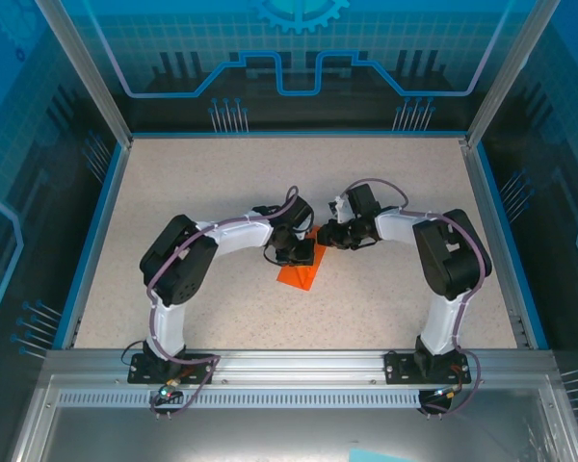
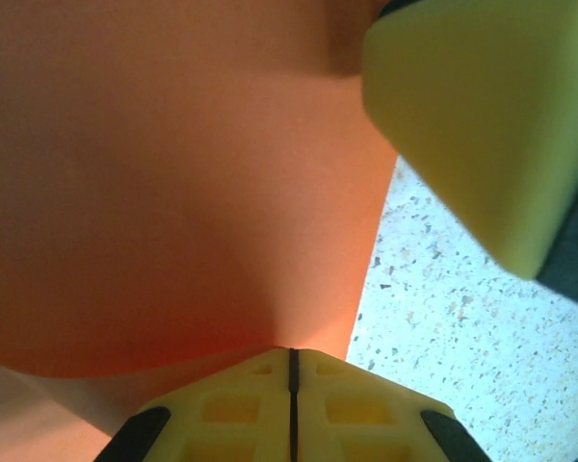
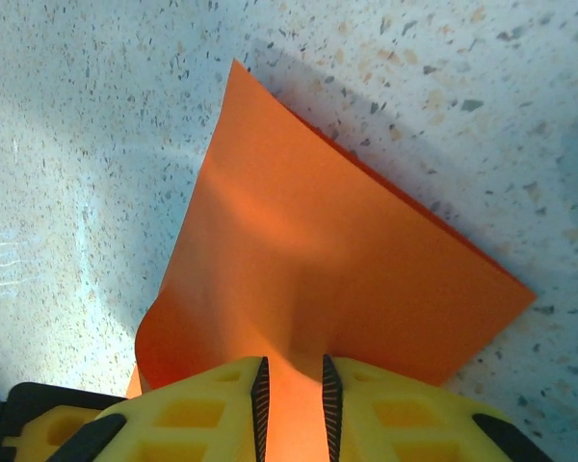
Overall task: Fold a paper plane with a square sheet of paper (pick it up from the middle)
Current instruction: Fold the triangle a second time at the center of the table.
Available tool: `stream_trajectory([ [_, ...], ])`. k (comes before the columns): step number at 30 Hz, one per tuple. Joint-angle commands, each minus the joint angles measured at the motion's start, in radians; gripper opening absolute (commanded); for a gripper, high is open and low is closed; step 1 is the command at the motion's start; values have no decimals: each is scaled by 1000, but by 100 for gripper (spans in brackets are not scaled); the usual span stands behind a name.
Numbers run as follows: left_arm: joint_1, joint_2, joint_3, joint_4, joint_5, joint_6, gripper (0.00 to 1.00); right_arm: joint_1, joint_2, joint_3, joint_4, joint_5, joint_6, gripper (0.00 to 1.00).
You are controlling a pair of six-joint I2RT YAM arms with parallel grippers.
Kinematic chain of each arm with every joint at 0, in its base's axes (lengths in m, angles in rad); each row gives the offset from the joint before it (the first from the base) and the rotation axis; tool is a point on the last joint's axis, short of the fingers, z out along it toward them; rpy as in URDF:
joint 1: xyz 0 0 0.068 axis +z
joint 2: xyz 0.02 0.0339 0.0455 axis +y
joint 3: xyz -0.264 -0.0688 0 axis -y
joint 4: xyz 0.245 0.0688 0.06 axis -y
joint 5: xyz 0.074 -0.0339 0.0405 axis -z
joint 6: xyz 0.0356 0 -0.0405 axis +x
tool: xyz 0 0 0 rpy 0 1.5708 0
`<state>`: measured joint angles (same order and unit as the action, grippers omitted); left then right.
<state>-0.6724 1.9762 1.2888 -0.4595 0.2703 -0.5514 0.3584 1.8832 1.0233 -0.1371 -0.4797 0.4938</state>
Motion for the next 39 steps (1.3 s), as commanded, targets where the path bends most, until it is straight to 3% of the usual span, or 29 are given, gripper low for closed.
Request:
stream_trajectory([
  [1, -7, 19, 33, 21, 6, -28, 8, -18, 22, 22, -33, -17, -22, 24],
  [39, -14, 108, 79, 31, 4, -32, 8, -28, 43, 15, -39, -22, -32, 24],
])
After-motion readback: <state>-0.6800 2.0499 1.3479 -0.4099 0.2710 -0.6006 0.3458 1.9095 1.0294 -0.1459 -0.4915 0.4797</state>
